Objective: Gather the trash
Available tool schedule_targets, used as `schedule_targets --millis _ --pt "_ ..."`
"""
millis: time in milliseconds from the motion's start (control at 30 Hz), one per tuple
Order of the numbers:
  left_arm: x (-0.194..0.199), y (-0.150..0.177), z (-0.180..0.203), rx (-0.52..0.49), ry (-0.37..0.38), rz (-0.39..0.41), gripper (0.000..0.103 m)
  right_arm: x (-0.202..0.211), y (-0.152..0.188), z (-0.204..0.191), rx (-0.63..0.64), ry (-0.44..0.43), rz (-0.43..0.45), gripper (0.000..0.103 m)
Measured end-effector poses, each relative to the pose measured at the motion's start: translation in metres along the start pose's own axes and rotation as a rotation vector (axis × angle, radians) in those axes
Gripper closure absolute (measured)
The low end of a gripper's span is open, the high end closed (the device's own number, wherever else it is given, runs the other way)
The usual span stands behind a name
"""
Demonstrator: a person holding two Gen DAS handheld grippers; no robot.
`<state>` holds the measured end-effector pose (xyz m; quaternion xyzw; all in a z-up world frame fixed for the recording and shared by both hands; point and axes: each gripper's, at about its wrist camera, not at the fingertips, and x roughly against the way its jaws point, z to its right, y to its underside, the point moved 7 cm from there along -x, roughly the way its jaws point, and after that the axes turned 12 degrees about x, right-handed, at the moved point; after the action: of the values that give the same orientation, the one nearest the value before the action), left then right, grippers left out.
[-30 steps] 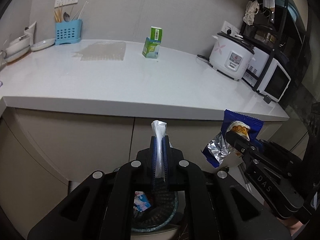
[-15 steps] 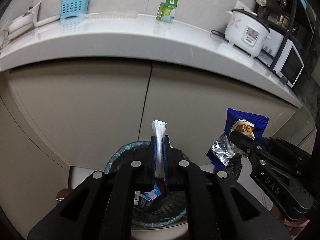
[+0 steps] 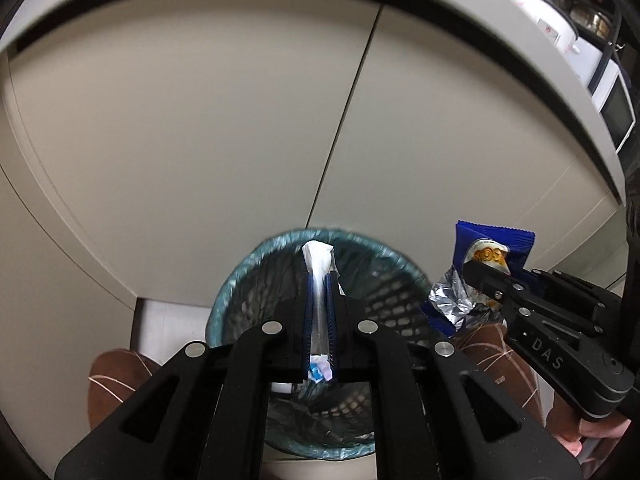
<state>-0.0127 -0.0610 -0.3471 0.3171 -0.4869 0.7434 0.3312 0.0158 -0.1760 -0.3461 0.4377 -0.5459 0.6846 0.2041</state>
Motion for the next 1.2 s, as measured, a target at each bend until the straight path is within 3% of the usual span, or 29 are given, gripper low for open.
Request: schedule_targets --millis 300,500,767,833,1067,1200 --pt "-0.037 0.015 -0.022 0.03 -0.034 -0.076 0.097 -0.049 0.016 -0.009 0.019 -0.032 -0.099 0.084" --pt "-0.05 0.022 -0.034 0.052 -0.044 -0.118 0.097 -0.063 0.024 -0.019 0.025 -0.065 -0.135 0.071" --pt "-0.069 0.026 -0.039 0.08 -0.034 -0.176 0.097 -0.065 0.026 -0.017 -0.006 -0.13 -0.13 0.029" --pt "-0.074 0.028 -0.036 0.072 -0.036 -0.189 0.097 -0.062 0.025 -0.011 -0.013 -0.123 -0.116 0.024" --pt "-0.087 0.039 -0.024 0.043 -0.04 -0.232 0.095 -0.056 0.026 0.011 -0.039 -0.093 -0.108 0.021" --pt "-0.086 0.038 -0.014 0.02 -0.027 -0.226 0.085 -0.051 0.028 0.025 -0.067 -0.074 -0.102 0.021"
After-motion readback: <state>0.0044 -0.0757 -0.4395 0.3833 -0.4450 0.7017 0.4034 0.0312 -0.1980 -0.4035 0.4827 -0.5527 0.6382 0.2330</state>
